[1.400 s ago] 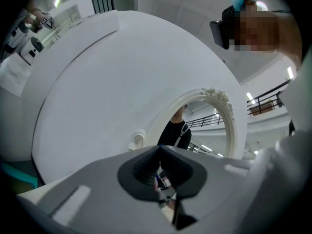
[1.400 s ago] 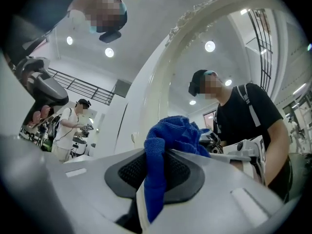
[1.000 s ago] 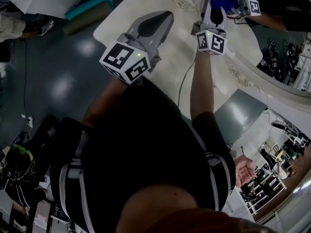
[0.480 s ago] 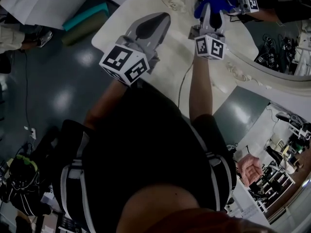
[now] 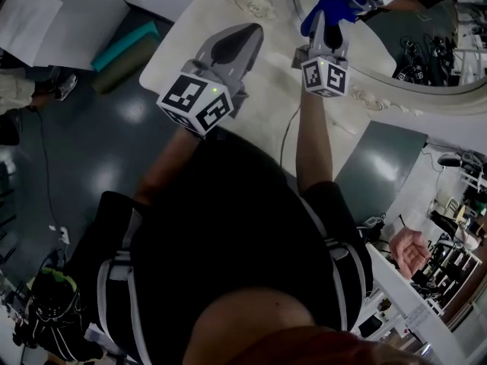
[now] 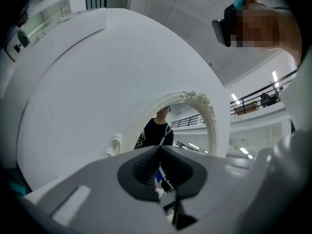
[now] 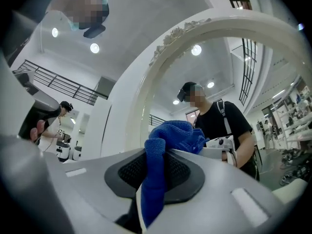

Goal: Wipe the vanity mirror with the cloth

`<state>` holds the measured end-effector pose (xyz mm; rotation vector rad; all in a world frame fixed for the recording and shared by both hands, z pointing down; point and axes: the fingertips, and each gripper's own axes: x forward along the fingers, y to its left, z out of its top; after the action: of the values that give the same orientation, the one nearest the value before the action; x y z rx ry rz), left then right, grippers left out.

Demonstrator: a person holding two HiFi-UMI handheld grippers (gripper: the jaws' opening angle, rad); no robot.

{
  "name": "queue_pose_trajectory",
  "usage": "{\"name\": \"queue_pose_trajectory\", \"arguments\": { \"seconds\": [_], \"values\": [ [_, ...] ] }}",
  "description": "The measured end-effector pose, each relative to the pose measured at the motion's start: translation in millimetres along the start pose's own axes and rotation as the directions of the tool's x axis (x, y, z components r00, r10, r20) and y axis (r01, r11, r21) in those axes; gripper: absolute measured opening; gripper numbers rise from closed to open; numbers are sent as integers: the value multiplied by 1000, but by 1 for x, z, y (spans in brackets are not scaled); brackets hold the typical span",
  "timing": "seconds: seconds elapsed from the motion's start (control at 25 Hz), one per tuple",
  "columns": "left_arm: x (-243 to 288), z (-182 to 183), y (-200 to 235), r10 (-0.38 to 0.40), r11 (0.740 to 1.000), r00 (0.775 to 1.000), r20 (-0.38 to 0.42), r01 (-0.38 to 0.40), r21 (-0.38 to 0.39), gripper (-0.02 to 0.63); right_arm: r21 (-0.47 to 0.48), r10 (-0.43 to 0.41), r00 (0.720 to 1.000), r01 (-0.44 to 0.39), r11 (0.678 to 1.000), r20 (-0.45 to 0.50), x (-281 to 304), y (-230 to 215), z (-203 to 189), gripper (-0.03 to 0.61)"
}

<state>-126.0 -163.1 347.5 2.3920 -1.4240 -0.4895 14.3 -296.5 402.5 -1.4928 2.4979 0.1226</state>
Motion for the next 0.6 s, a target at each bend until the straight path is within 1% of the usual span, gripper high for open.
{"name": "queue_pose_trajectory", "arguments": {
  "seconds": [0.12, 0.28, 0.48, 0.6],
  "values": [
    [-1, -1, -5, -27, 1000, 1000, -10, 27, 6, 12, -9, -55, 998, 55, 998, -8, -13, -7, 5, 77],
    [0, -5, -10, -77, 997, 997, -29, 77, -6, 12, -4, -133, 991, 133, 991, -17, -29, -14, 13, 77],
    [3, -12, -22, -150, 988, 987, -57, 148, -35, 11, -28, -222, 975, 221, 975, -31, -62, -18, 24, 77],
    [6, -17, -28, -190, 981, 979, -76, 188, -38, 12, -43, -272, 961, 270, 962, -48, -82, -22, 28, 77]
  ]
}}
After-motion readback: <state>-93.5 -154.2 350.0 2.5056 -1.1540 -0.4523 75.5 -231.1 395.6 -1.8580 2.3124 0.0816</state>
